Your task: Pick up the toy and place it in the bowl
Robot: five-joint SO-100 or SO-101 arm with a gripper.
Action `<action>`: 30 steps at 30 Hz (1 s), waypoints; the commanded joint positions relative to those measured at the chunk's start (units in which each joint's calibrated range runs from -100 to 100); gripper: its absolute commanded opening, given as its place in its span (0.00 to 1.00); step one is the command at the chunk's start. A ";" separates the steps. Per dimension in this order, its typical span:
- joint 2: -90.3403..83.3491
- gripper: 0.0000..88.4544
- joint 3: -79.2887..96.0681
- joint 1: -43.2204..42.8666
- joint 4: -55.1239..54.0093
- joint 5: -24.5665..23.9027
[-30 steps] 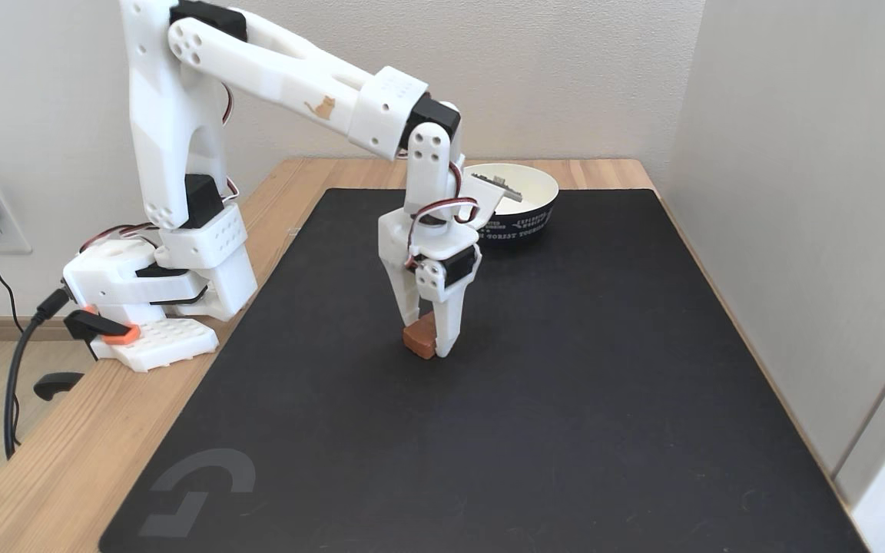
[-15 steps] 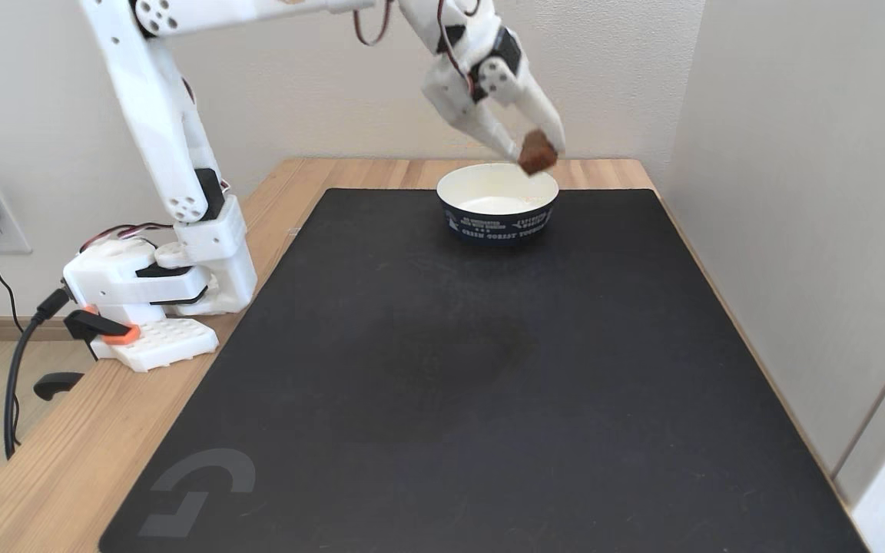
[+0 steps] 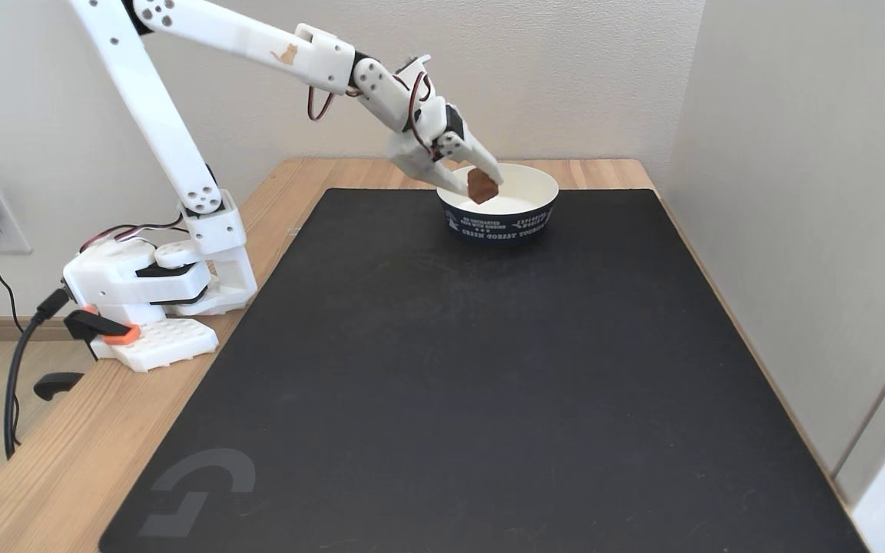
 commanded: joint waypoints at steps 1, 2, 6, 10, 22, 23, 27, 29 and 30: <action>-2.39 0.11 1.97 -0.33 -4.03 0.11; -2.39 0.16 1.97 -0.83 -4.29 0.21; -2.39 0.20 1.88 -2.00 -4.62 0.26; -2.39 0.20 0.80 -2.17 -4.62 -0.21; -27.15 0.03 10.44 15.57 0.96 2.51; -33.40 0.03 15.94 19.83 0.96 4.91; -46.32 0.03 28.56 27.19 0.79 9.81; -55.99 0.03 38.02 30.54 0.54 13.42; -59.16 0.03 40.91 31.37 0.54 14.46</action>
